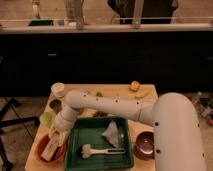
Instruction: Wipe red bowl with eraser
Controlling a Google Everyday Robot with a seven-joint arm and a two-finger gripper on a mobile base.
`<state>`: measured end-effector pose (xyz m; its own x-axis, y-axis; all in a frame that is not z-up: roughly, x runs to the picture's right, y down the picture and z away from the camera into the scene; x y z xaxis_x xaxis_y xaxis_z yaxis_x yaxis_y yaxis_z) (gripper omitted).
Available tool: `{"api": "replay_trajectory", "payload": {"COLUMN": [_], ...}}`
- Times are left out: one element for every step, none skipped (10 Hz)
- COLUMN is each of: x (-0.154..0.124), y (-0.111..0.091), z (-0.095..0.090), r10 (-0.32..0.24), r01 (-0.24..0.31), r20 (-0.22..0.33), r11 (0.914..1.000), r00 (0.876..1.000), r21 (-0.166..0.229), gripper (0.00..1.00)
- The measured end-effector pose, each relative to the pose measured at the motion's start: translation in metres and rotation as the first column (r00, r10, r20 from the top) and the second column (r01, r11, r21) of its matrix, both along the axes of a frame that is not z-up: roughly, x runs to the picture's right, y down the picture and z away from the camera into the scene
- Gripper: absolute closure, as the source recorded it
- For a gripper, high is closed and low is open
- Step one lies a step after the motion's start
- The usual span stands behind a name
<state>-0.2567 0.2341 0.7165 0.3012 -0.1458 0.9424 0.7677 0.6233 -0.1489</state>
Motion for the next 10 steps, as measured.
{"api": "replay_trajectory", "payload": {"x": [0.000, 0.000, -0.001, 0.002, 0.007, 0.015, 0.020, 0.020, 0.017, 0.010], "y": [0.000, 0.000, 0.000, -0.001, -0.002, -0.006, -0.011, -0.014, -0.018, -0.021], "z": [0.000, 0.000, 0.000, 0.002, 0.005, 0.010, 0.016, 0.019, 0.024, 0.027], "r10": [0.000, 0.000, 0.001, 0.009, 0.017, 0.026, 0.030, 0.031, 0.025, 0.013], "r01": [0.000, 0.000, -0.001, -0.009, -0.017, -0.026, -0.030, -0.031, -0.025, -0.013], "r20": [0.000, 0.000, 0.001, -0.004, -0.015, -0.027, -0.034, -0.035, -0.033, -0.024], "r11": [1.0000, 1.0000, 1.0000, 1.0000, 0.9999, 0.9996, 0.9995, 0.9995, 0.9996, 0.9998], "r00": [1.000, 1.000, 1.000, 1.000, 1.000, 0.999, 0.999, 0.999, 0.999, 1.000], "r21": [0.000, 0.000, 0.000, 0.001, -0.003, -0.008, -0.010, -0.011, -0.013, -0.016], "gripper": [1.00, 1.00, 1.00, 1.00, 1.00, 1.00, 1.00, 1.00, 1.00, 1.00]}}
